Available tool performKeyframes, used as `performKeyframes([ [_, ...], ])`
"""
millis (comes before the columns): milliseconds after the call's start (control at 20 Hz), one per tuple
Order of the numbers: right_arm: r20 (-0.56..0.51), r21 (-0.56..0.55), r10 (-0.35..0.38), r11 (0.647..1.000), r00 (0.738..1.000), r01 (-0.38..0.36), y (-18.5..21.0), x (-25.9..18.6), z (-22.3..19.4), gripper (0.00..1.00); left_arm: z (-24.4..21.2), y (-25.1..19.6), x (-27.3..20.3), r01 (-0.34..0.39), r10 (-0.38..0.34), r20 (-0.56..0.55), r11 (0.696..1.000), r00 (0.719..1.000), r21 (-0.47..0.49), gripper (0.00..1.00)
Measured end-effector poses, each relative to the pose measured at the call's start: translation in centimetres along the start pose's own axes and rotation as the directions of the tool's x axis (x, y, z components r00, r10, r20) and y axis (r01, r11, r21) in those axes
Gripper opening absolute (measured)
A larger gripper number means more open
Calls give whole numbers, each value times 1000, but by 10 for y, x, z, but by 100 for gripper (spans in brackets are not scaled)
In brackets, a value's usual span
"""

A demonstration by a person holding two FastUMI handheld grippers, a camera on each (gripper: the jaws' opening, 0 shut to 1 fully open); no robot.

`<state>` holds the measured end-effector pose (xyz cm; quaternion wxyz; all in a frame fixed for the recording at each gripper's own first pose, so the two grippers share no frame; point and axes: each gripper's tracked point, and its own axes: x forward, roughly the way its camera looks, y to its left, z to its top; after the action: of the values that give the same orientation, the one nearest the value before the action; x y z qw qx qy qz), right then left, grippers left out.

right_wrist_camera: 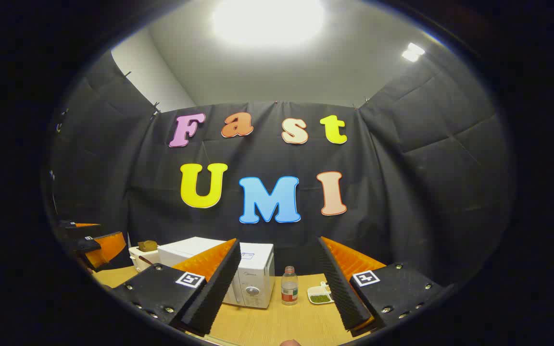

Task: Open the microwave oven with the left hand, put the food in, and close the microwave oven.

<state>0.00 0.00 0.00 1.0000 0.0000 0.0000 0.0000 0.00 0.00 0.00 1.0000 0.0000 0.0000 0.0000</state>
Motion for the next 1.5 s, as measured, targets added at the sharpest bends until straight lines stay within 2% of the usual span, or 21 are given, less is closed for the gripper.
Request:
performKeyframes([
  [150,14,5,4,1000,1000,-4,-1,2,5,96,10,-1,-5,-2,2,16,1000,1000,1,98],
  [550,11,-2,53,999,999,-53,11,4,5,96,20,6,-11,-31,30,40,999,999,19,94],
  [600,12,-6,60,998,998,-60,14,6,5,96,20,8,-13,-35,34,37,999,999,12,98],
  [1000,-2,-4,86,996,996,-86,24,9,-2,96,22,13,-14,-49,48,45,998,998,26,94],
  [1200,-8,0,63,998,998,-63,15,7,-2,96,22,4,1,-30,28,56,999,998,26,94],
  [1500,-17,-17,-27,999,999,27,-13,-3,-3,96,6,-18,41,38,-38,38,999,999,-12,94],
])
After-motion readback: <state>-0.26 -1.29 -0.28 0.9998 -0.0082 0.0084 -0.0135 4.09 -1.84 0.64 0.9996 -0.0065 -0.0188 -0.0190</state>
